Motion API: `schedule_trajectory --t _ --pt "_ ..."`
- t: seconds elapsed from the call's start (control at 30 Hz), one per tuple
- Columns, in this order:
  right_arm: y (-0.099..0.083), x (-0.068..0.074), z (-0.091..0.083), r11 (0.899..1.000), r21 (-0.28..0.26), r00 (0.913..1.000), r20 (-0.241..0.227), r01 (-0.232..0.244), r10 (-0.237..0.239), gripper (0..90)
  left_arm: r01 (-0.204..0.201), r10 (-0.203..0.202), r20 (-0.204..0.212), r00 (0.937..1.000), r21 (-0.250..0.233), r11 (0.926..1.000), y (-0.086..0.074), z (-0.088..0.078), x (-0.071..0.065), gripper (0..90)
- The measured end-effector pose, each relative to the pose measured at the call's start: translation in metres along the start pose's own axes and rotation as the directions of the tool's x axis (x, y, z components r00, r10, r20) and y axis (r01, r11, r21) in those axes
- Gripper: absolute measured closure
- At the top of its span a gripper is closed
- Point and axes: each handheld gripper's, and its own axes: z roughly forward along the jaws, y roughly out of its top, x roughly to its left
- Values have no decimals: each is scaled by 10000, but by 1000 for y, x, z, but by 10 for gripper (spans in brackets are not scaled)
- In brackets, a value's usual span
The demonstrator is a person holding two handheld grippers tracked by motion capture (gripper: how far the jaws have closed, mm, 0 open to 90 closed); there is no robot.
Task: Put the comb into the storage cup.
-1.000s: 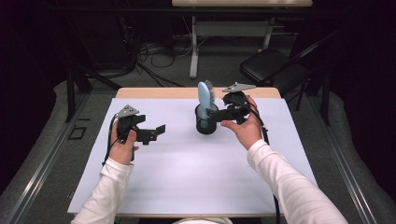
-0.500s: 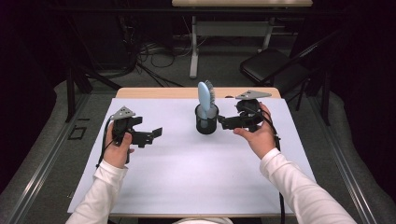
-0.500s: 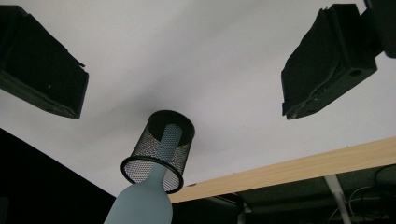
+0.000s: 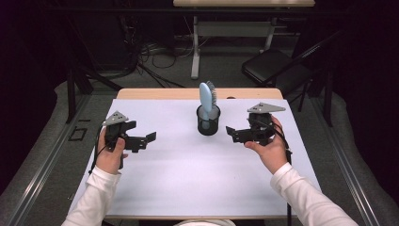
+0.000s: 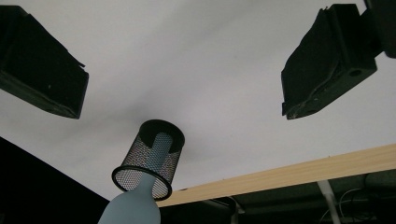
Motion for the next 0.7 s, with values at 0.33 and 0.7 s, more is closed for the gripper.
schedule_trajectory --t 0.33,0.7 --pt "-25 -5 -15 9999 79 9998 191 -88 87 0 11 -12 -47 10000 -200 9998 -13 -16 4 9" --pt "-59 -9 -27 9998 112 9986 512 -149 143 0 215 -226 -258 9994 -433 9988 -31 -29 16 8"
